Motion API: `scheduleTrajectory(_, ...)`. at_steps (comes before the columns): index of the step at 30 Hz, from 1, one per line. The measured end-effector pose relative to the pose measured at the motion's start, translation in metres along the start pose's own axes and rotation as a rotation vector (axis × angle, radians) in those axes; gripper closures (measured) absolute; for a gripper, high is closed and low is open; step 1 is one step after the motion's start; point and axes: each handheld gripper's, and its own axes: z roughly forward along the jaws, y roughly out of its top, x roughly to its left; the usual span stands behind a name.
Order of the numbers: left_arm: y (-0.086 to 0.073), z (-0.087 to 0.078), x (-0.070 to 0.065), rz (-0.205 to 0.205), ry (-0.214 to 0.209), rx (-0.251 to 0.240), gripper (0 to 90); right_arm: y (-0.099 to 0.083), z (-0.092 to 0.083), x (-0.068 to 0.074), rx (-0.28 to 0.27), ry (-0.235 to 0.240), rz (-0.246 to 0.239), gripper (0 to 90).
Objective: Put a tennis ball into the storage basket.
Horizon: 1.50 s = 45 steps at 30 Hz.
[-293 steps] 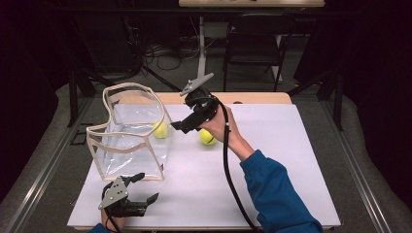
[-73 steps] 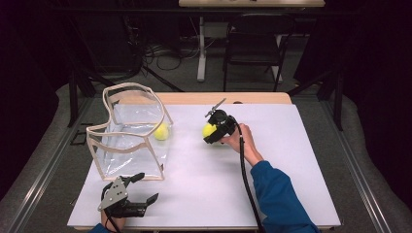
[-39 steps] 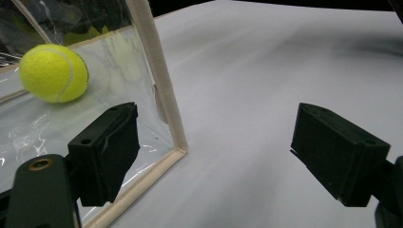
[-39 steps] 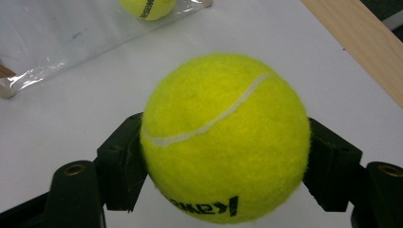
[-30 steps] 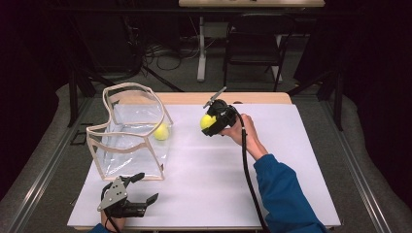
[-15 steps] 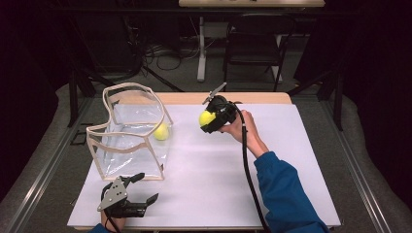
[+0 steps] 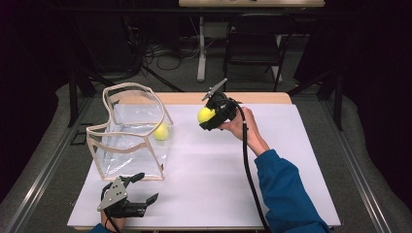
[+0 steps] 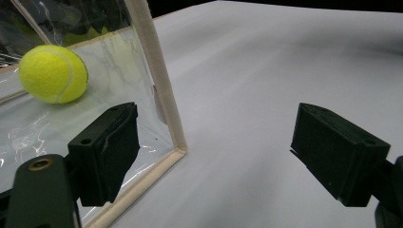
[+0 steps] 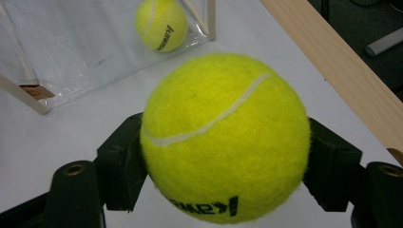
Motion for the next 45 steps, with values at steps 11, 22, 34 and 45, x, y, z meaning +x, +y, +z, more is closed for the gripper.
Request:
scheduleTrajectory(11, 0.0, 0.0, 0.0, 0.001, 0.001, 0.0, 16.1, 0.003, -0.007, 0.004, -0.024, 0.001, -0.007, 26.1)
scheduleTrajectory(22, 0.0, 0.0, 0.0, 0.003, 0.001, -0.001, 16.1, 0.01, -0.012, 0.006, -0.048, 0.004, -0.003, 26.1)
scheduleTrajectory(34, 0.0, 0.0, 0.0, 0.0, 0.001, -0.001, 16.1, 0.019, -0.02, 0.011, -0.083, 0.009, -0.013, 26.1)
scheduleTrajectory(45, 0.0, 0.0, 0.0, 0.001, 0.001, -0.001, 16.1, 0.022, -0.026, 0.012, -0.12, 0.01, -0.004, 26.1)
